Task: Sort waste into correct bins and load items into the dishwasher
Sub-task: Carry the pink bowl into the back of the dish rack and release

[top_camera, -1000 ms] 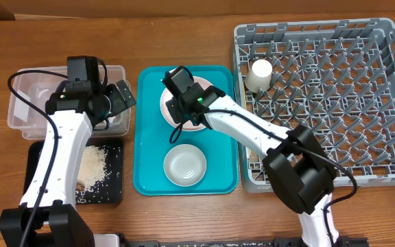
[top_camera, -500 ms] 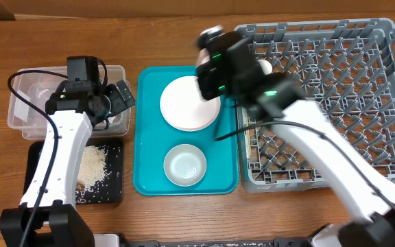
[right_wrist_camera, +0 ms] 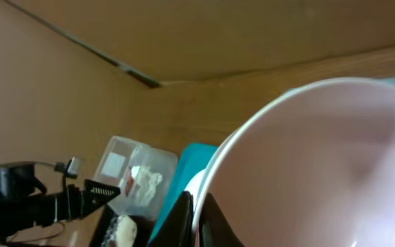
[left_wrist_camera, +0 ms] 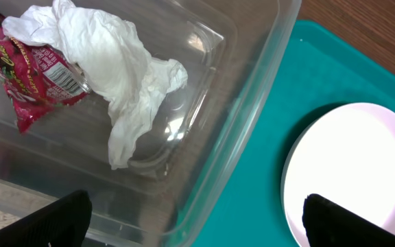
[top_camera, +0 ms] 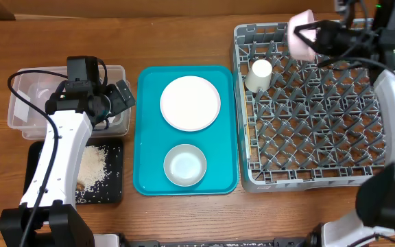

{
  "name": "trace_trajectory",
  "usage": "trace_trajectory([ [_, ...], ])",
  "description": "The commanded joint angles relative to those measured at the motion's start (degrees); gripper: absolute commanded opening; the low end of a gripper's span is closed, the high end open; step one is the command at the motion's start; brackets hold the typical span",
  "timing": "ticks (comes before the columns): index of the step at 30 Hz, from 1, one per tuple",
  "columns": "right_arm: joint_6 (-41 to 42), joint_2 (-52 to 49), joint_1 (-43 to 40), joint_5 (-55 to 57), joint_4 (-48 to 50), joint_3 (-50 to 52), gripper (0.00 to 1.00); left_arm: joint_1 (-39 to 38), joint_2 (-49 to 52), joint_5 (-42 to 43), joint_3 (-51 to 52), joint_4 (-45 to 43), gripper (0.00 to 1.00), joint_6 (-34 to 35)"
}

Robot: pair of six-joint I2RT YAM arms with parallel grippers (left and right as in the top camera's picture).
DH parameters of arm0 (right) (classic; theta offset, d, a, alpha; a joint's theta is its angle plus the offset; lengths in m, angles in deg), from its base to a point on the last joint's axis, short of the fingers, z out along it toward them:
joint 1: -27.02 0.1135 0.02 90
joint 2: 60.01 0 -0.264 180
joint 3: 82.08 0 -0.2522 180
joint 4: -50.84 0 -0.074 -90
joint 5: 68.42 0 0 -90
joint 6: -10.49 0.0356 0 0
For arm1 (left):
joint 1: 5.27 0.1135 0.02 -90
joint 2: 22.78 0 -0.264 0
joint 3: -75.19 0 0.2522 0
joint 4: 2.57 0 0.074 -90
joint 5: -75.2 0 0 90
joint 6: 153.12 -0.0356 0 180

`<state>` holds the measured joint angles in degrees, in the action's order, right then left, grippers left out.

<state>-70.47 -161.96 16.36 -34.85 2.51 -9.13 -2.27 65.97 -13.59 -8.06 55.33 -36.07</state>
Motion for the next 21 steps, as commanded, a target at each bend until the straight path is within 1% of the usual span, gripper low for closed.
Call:
trace_trajectory([
  [1,0.0,-7.8,-3.9,-22.1,5.3,-0.1,0.04,0.1,0.4,-0.7,-0.5,-0.2,1.00,0.6],
  [3,2.2,-11.7,-4.5,-28.5,10.0,-0.1,0.04,0.1,0.4,-0.7,-0.5,-0.2,1.00,0.6],
  [4,4.7,-14.6,-4.6,-30.6,13.3,-0.1,0.04,0.1,0.4,-0.7,-0.5,-0.2,1.00,0.6],
  [9,6.0,-20.4,-4.3,-30.7,17.9,-0.1,0.04,0.1,0.4,-0.7,-0.5,-0.2,1.00,0.6],
  [13,6.0,-21.7,-4.1,-30.5,18.6,-0.1,0.04,0.1,0.4,-0.7,-0.5,-0.2,1.00,0.6],
  [21,6.0,-21.8,-4.1,-29.1,14.2,0.0,0.04,0.1,0.4,-0.7,-0.5,-0.2,1.00,0.6],
])
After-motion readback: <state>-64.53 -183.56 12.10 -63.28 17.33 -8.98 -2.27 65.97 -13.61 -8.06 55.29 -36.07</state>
